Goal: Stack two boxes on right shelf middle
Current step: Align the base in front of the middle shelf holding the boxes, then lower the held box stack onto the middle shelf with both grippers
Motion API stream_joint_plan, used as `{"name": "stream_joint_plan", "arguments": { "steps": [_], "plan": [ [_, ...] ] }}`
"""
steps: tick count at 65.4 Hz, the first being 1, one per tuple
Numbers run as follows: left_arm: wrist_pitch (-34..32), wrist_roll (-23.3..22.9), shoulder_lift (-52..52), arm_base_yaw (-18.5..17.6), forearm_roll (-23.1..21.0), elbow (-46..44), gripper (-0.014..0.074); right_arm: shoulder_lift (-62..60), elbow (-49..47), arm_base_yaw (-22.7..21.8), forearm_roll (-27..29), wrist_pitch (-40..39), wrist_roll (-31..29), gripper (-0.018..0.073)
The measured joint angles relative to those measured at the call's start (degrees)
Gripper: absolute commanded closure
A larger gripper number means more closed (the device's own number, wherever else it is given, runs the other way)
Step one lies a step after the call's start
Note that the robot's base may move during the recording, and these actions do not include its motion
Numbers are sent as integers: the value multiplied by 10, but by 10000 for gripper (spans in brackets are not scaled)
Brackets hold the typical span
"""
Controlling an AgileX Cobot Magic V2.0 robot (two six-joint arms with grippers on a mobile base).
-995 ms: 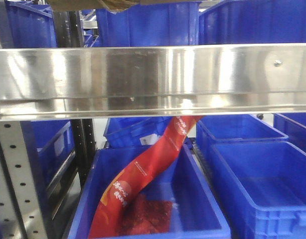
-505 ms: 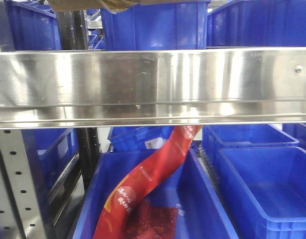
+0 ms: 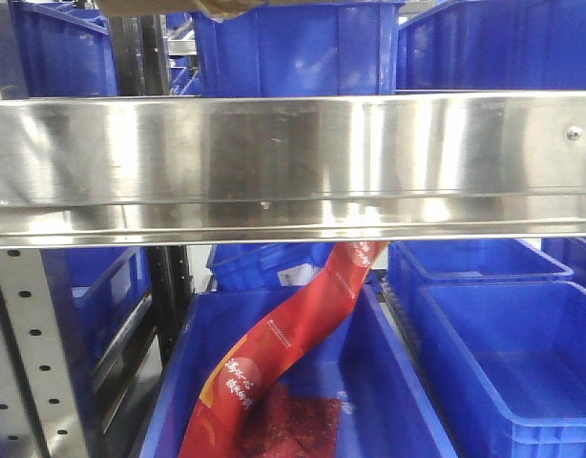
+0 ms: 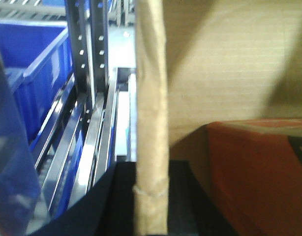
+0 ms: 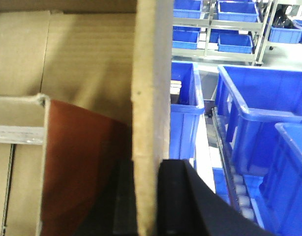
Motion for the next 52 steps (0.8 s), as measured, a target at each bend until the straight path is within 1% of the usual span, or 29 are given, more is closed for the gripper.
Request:
{"name": "stream_joint_plan", "arguments": {
  "steps": [15,18,24,28,35,37,38,42,52],
  "plan": [
    [-5,0,0,0,-2,0,708,0,0,0,0,-2,1,727],
    [3,0,0,0,-15,0,708,0,0,0,0,13,11,727],
    [34,5,0,0,-56,0,708,1,-1,0,14,78,45,727],
    [59,17,4,0,-84,0,708,4,-1,1,27,126,58,727],
    [96,47,13,0,-118,0,708,13,-1,1,48,174,66,727],
    [104,54,16,0,-125,0,708,14,-1,1,56,182,66,727],
    [111,64,17,0,-128,0,708,16,-1,1,62,187,66,727],
    [123,75,20,0,-134,1,708,23,-1,1,72,196,64,727],
    [142,83,27,0,-136,6,699,41,-1,1,78,204,60,727]
  ]
}}
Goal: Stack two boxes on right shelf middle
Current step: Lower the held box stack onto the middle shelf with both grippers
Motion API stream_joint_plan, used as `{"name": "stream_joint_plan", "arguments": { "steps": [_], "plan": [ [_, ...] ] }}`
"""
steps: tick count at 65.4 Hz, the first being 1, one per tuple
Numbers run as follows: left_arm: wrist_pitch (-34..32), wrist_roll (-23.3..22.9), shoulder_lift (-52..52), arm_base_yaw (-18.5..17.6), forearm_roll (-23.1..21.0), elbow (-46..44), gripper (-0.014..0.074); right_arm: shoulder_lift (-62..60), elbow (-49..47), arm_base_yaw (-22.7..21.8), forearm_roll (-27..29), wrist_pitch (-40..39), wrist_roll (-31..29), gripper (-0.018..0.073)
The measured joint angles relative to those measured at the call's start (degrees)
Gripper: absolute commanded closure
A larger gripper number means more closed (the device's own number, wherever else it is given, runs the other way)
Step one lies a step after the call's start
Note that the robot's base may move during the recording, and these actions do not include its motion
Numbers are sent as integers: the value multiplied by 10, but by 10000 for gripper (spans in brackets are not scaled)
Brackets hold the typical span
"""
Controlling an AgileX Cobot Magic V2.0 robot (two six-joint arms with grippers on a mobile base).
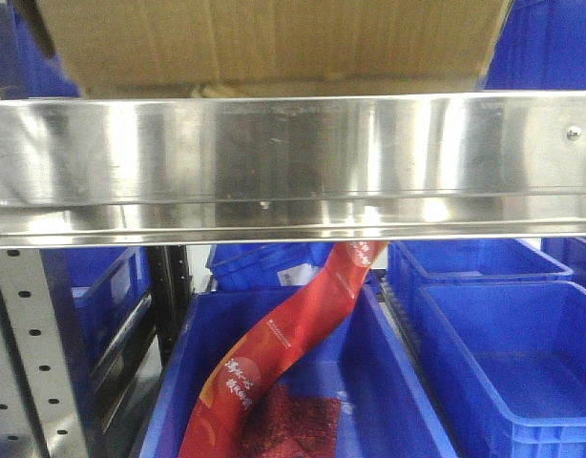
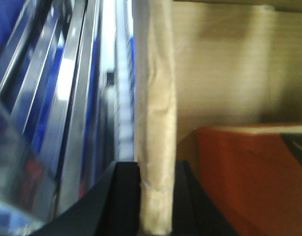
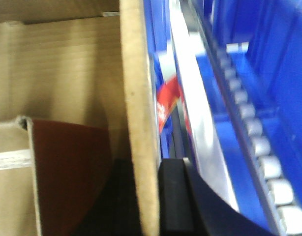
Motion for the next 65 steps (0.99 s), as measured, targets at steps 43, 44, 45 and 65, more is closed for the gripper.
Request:
{"name": "stream_joint_plan", "arguments": {
  "steps": [43,44,45,65],
  "plan": [
    [-37,3,12,0,1,-25,257,4,-31,-2,-26,1,-38,241],
    [-37,3,12,0,1,-26,284,3,-34,-2,-26,5,-39,258],
    [-37,3,10,0,1,-30,304,3,-37,-2,-26,7,-40,276],
    [-37,14,-7,-6,-10,-40,707,-14,-41,-1,-9,25,-75,722]
  ]
}}
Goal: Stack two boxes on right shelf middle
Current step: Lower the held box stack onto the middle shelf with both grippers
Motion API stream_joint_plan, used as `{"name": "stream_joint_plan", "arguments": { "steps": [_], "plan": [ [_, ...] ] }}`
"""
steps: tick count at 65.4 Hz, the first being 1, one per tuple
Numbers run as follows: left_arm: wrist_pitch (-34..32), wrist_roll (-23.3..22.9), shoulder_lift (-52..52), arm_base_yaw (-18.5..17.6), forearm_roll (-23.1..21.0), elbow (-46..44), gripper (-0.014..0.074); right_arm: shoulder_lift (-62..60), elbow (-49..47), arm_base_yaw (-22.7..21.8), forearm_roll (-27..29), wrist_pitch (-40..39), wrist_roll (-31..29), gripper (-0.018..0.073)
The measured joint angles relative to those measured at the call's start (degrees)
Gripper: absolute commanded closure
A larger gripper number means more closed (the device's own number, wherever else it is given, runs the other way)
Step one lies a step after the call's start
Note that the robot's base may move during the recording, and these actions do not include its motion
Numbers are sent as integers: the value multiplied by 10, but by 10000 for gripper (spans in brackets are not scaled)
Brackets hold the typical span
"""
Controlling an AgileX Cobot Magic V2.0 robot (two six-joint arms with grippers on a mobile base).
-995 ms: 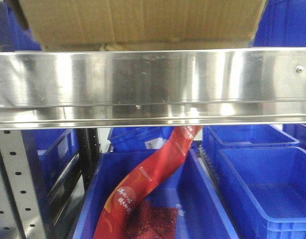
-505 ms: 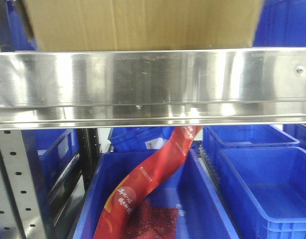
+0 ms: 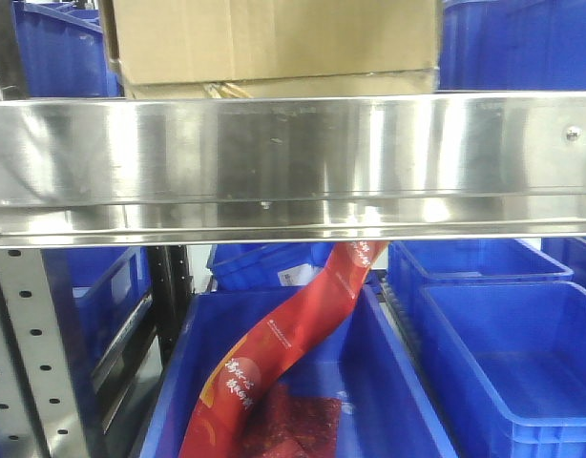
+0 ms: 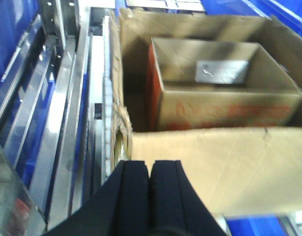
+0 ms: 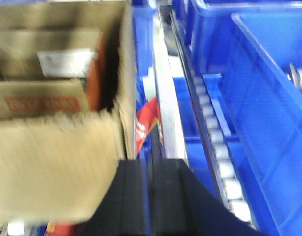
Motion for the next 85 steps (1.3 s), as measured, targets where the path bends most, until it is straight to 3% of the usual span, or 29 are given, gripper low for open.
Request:
{"name": "stream_joint_plan", "arguments": {
  "steps": [12,32,44,59,85],
  "plan": [
    [-19,56,-36,-35,-5,48,707,-31,65,1,81,-109,-83,722],
    [-288,35,-235,-43,-29,398,707,-185,322,-19,88,-366,-94,722],
    [-368,32,-343,-10,-48,563,707,-279,500,-38,88,-487,-94,722],
    [-368,32,-491,22,-49,681,707,-401,647,-39,88,-529,-94,722],
    [-358,32,-616,23,-49,693,707,-519,658,-39,88,-477,-95,722]
  ]
}}
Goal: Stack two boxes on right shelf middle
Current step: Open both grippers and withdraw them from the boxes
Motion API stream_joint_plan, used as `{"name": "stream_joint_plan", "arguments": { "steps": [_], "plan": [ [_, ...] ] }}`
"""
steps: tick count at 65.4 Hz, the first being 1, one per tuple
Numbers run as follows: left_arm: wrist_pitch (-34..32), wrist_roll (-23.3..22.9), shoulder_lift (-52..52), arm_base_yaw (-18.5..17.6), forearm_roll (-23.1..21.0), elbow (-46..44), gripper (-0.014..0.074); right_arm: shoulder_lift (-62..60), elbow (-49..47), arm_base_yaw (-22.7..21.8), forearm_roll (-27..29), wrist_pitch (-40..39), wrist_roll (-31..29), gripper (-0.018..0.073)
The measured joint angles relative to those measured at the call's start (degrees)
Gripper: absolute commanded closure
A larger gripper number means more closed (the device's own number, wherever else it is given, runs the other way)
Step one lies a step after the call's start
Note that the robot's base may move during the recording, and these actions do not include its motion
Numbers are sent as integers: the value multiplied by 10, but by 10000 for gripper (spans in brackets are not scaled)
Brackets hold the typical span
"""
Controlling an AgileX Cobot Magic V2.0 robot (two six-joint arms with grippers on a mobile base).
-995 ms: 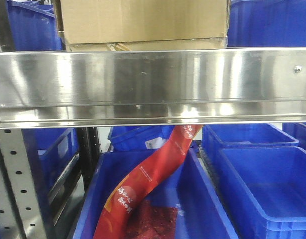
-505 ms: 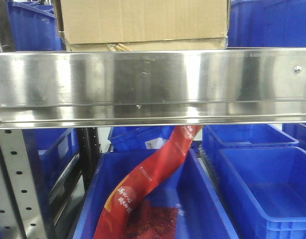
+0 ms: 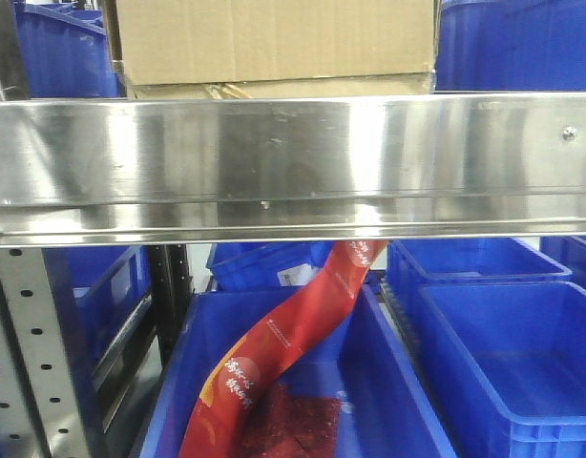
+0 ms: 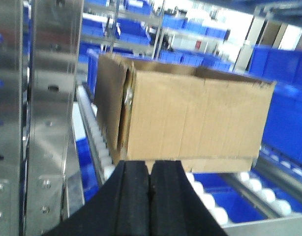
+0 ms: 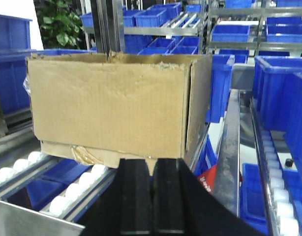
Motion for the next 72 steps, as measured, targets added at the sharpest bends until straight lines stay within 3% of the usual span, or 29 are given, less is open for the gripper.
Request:
{"name": "stream_joint_plan", "arguments": {
  "steps": [29,35,42,49,61,72],
  "plan": [
    [-10,0,-1,1,0,0,707,-1,0,0,0,3,0,722],
    [-11,0,-1,1,0,0,707,-14,5,-5,33,4,-50,722],
    [-15,0,-1,1,0,0,707,-51,34,-43,144,-17,-211,722],
    [-18,0,-1,1,0,0,707,-101,87,-102,207,-79,-297,722],
    [-20,0,-1,1,0,0,707,-182,199,-189,231,-83,-319,722],
    [-20,-1,-1,1,0,0,707,-249,294,-225,242,-75,-320,722]
  ]
}}
